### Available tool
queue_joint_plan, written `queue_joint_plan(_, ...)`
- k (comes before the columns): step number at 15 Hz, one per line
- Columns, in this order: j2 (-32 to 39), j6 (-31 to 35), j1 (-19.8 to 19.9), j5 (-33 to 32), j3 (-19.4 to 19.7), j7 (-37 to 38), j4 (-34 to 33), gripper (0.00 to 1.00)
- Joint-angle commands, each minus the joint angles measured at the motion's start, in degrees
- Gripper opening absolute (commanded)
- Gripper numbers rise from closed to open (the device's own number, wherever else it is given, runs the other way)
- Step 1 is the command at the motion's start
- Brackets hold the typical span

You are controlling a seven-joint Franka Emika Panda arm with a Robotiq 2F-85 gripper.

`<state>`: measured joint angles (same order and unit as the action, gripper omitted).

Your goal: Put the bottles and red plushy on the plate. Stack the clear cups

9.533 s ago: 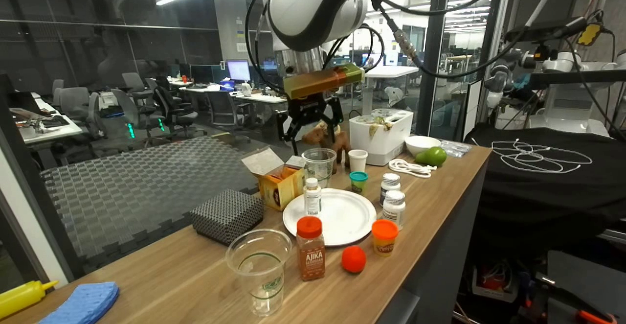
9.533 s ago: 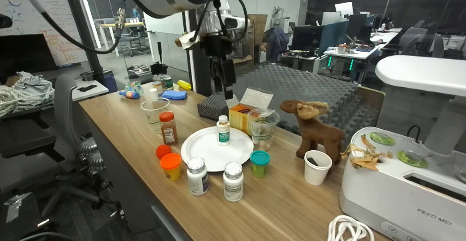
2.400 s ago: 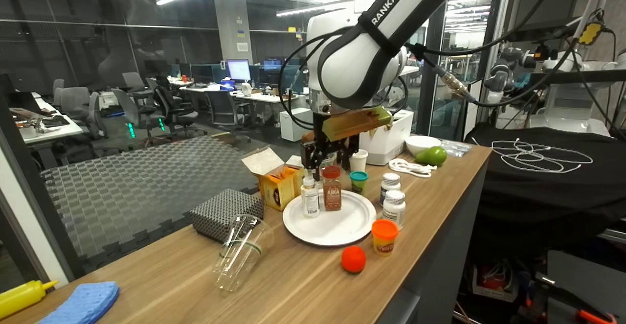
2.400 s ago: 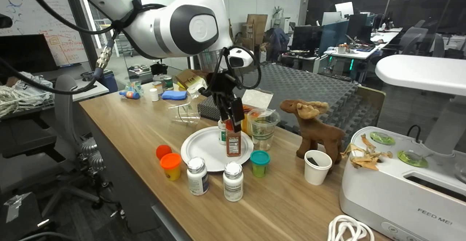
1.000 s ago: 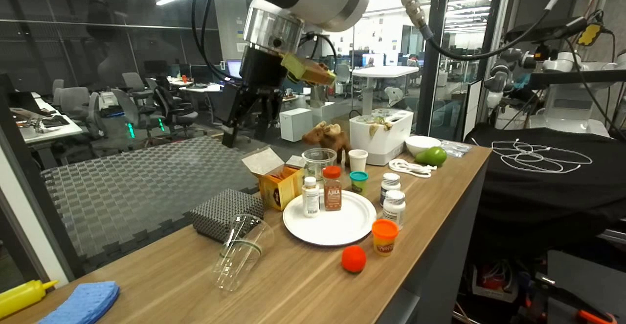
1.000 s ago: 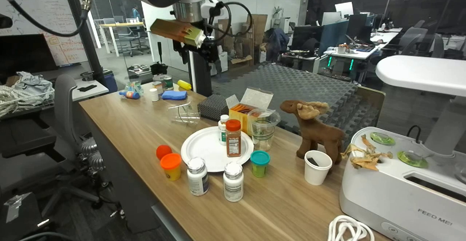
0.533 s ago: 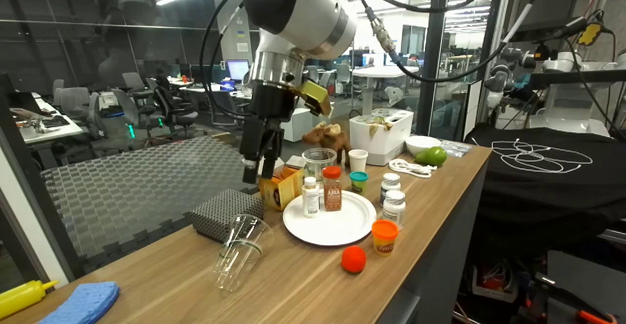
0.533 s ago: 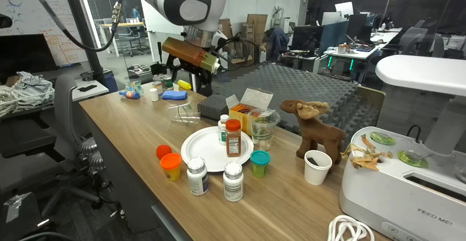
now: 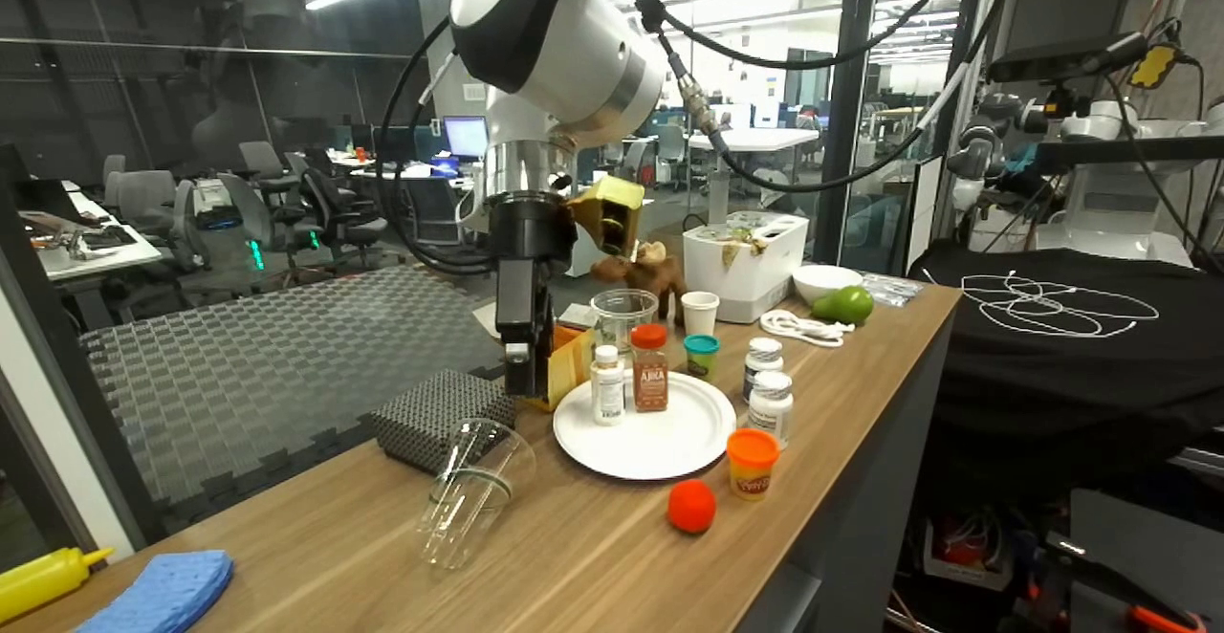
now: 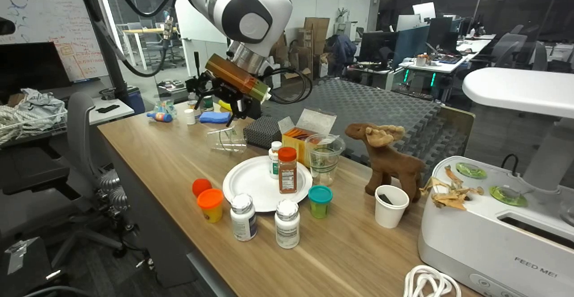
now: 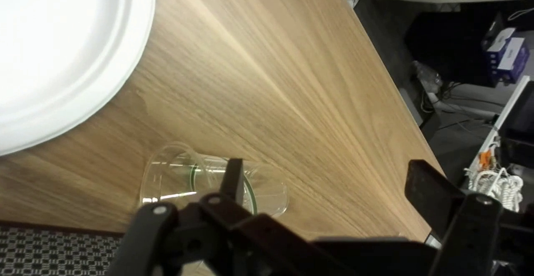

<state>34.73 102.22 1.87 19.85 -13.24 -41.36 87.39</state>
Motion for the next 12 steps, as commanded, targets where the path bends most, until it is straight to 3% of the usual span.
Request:
queue_joint_plan(1,3.3,0.4,-1.1,0.8,0.2,1.1,-4.6,1.00)
queue_joint_plan(12,4.7,10.1,-0.6,1.2,-0.1,1.9,-4.1,1.00)
